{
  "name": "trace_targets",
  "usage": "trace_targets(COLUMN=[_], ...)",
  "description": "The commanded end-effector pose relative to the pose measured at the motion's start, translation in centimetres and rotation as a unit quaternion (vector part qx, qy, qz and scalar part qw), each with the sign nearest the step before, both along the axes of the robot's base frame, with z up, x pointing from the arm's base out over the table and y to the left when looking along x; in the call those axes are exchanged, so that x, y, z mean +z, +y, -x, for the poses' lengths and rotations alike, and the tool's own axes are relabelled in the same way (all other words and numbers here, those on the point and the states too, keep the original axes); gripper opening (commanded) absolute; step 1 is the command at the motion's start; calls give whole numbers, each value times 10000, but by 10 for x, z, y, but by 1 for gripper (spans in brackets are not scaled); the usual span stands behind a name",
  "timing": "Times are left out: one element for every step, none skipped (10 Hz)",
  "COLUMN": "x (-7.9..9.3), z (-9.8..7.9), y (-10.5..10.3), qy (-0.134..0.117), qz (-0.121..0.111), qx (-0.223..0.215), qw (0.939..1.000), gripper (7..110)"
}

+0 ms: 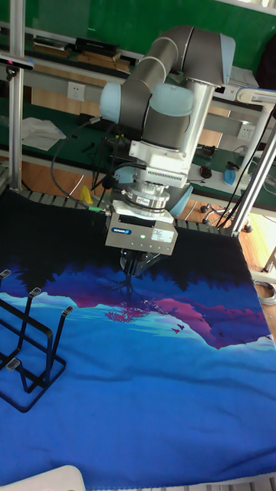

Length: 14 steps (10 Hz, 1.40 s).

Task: Put the cup on the cup rack

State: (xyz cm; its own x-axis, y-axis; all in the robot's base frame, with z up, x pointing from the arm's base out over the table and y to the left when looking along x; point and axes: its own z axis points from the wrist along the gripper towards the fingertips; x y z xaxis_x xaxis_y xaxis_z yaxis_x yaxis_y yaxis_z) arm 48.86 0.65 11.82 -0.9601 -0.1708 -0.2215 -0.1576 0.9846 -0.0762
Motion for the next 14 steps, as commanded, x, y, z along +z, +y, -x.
trace_targets(x=[2,2,2,0,-3,-7,-9,-11,-13,-14,-14,-13,-13,-11], z=[11,13,15,18,26,41,50,58,76,105,122,135,145,160], y=[4,7,10,15,18,21,24,25,27,32,43,49,53,63], qy=[169,178,178,192,298,521,612,680,947,1394,1651,1848,2006,2280], qz=[-35,-89,-133,-209,-236,-231,-238,-269,-299,-367,-565,-683,-755,-921], qx=[156,224,270,279,270,328,258,221,212,60,-33,-16,2,-72], qw=[9997,9995,9994,9992,9989,9978,9975,9971,9948,9895,9846,9804,9768,9693], gripper=[7,7,7,7,7,7,7,7,7,7,7,7,7,7])
